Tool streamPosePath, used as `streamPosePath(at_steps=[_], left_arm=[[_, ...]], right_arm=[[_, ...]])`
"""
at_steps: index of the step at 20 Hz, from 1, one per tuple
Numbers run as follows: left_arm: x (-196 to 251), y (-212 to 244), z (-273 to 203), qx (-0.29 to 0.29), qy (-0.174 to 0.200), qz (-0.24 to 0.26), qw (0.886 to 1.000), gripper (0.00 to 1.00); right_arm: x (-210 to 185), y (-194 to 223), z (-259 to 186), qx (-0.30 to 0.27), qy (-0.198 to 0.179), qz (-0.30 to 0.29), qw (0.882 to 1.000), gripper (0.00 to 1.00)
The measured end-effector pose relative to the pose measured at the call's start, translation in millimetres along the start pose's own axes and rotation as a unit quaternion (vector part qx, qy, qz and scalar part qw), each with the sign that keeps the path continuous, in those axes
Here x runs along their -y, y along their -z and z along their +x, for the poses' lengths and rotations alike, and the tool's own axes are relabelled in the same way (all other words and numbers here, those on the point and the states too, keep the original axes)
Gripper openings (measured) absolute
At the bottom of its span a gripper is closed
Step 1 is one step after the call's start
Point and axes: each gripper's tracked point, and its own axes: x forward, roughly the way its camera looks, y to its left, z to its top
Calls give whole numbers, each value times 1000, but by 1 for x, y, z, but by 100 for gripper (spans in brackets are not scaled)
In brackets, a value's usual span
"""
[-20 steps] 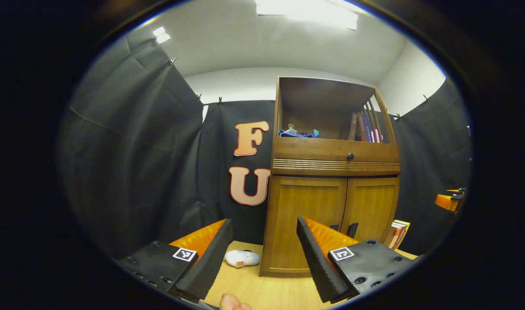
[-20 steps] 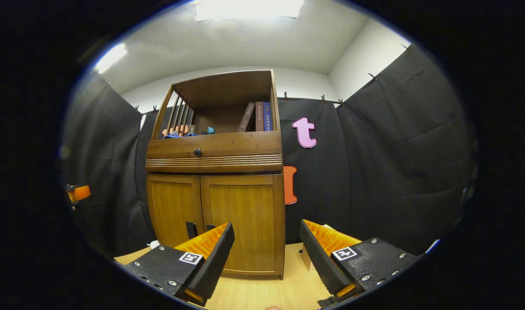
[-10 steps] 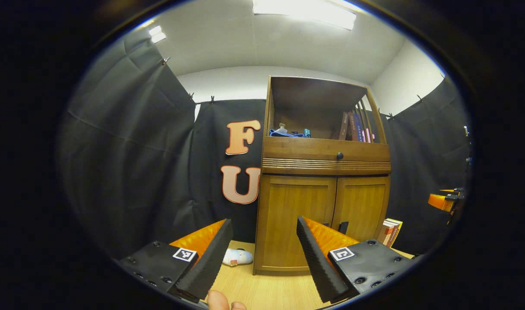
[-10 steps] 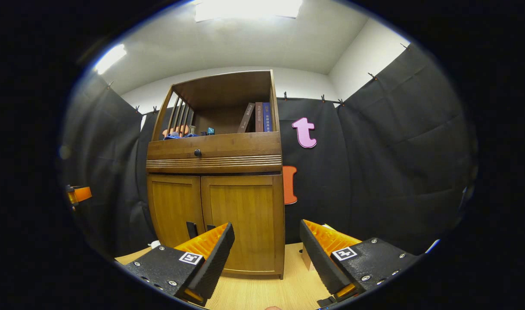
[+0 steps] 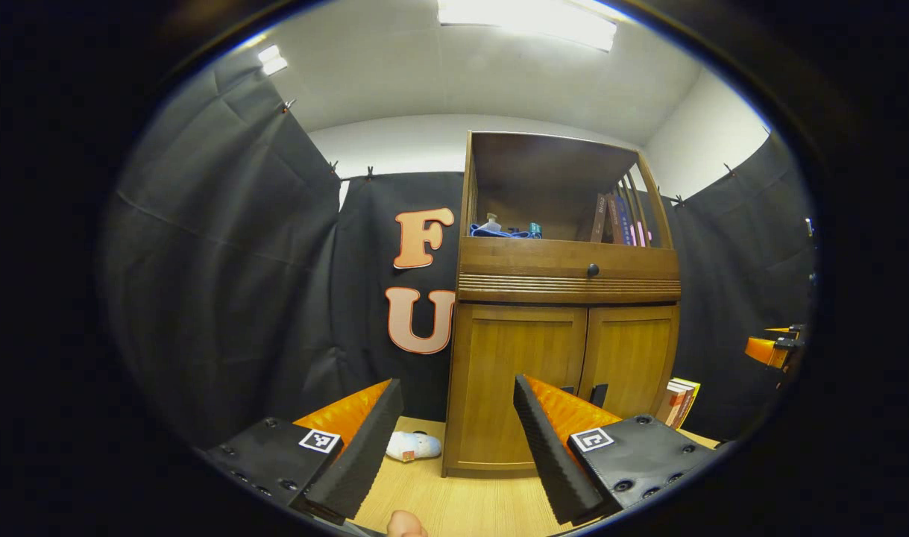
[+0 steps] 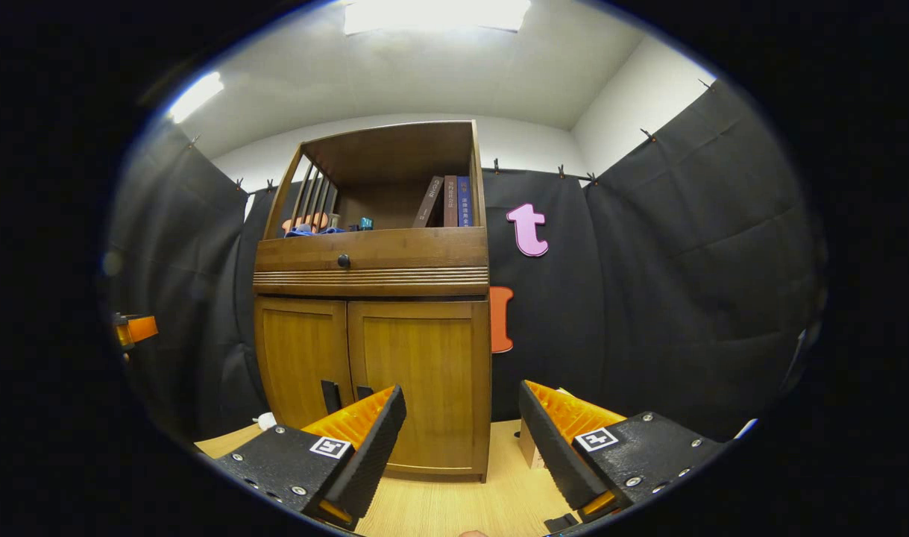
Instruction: Open the right door of the double-door shoe cabinet with the right hand, and open the left door with the left hand.
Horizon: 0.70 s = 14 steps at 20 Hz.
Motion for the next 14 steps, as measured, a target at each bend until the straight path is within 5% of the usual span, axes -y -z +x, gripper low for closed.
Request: streamPosePath(at_steps=[5,6,9,13,14], left_arm=[[-3,-3,-2,6,-3,-1,1000,98],[-3,-3,-3,8,-3,0,1000,96],[-4,-6,-3,12,-2,4,1000,97],[-4,-2,0,7,5,7,1000,97],[-4,0,2,5,7,7,1000,97]], right_arm=[[-9,9,6,-6,2,-7,1000,94],[-12,12,8,-7,1,-7,1000,100],[-28,21,15,-15,-10,-4,1000,94],[-53,35,30,-25,-23,0,999,100],[-59,41,36,-28,-26,-1,999,94]])
